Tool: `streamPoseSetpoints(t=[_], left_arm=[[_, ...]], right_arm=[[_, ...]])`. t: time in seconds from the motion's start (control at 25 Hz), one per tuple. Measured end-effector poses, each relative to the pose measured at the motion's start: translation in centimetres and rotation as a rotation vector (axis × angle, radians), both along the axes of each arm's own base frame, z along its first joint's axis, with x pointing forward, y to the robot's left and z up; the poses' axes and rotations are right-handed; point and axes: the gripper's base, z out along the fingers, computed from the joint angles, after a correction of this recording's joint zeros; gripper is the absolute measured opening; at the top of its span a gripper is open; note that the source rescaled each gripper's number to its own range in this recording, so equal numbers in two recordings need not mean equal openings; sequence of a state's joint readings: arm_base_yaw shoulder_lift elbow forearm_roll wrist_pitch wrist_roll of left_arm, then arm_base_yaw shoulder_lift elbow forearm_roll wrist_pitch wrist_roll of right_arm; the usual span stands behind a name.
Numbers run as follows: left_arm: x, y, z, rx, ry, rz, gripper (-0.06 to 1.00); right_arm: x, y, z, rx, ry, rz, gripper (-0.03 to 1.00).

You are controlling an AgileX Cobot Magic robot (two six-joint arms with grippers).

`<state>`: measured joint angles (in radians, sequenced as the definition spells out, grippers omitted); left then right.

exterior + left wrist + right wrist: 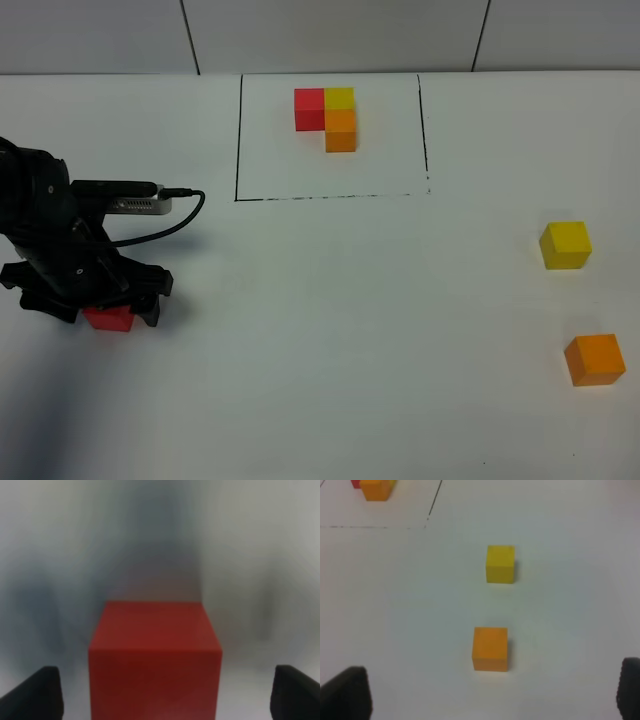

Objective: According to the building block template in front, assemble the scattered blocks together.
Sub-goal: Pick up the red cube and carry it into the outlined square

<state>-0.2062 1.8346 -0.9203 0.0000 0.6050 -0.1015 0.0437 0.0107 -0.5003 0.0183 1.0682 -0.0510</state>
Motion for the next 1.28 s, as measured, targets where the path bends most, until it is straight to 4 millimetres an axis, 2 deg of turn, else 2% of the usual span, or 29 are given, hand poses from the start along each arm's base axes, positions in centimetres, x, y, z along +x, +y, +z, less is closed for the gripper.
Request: streamPoseSetpoints(t=[0.4,0.56,0.68,0.76,0.88,1.08,1.28], left_arm=[[0.2,0.0,-1.6,0.006,0.026,-0.021,0.78],[0.2,0.0,-1.6,0.013,0.025,-0.029,0.7],[0.2,0.1,-1.6,0.019,0.026,-0.028,0.53],[0.2,0.1,-1.6,0.019,0.027,-0.02,0.36],[0.1,0.1,-1.6,0.021,0.034,-0.017,0.0],[0.0,0.1,-1.3,0.016,0.045,-0.013,0.0],[0.2,-0.2,0.6,0.012,0.056,-0.106,0.0]], right_arm=[[0.0,0.0,0.0,0.0,0.0,0.0,1.0],[0.0,0.0,0.0,0.0,0.0,0.0,1.0],[0.0,0.0,0.0,0.0,0.0,0.0,1.0],[0.0,0.0,0.0,0.0,0.0,0.0,1.0],[0.0,0.0,0.0,0.0,0.0,0.0,0.99],[0.0,0.0,0.0,-0.001,0.0,0.0,0.98],[0.0,0.0,0.0,-0.001,0.0,0.0,0.97]])
